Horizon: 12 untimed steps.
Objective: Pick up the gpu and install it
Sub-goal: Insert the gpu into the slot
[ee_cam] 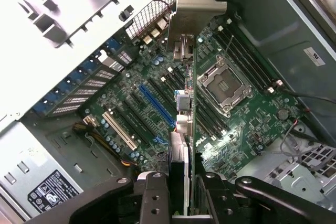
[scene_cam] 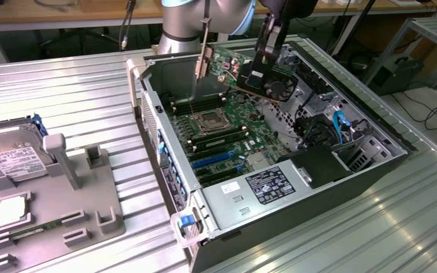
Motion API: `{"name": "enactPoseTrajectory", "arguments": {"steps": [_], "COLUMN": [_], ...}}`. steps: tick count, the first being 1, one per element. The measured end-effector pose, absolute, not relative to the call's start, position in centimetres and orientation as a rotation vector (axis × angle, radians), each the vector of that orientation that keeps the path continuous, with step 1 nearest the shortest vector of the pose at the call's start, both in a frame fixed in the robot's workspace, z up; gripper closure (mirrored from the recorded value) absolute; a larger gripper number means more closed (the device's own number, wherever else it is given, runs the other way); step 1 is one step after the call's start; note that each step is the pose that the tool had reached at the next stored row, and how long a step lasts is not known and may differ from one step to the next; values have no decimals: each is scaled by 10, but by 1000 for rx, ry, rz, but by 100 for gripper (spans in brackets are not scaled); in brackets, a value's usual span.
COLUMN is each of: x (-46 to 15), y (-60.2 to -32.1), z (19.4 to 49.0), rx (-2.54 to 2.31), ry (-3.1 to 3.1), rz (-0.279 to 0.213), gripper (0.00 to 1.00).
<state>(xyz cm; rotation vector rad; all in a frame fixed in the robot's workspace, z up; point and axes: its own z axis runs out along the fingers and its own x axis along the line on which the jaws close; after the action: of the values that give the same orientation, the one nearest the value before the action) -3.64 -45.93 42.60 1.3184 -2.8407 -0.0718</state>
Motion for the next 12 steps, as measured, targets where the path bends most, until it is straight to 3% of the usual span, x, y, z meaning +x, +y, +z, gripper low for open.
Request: {"name": "enactPoseTrajectory", "arguments": {"steps": [12], "x": [-36], "y": [-461], "z": [426], "rx": [1501], "ry": [-2745], "rz": [-71], "gripper": [73]}}
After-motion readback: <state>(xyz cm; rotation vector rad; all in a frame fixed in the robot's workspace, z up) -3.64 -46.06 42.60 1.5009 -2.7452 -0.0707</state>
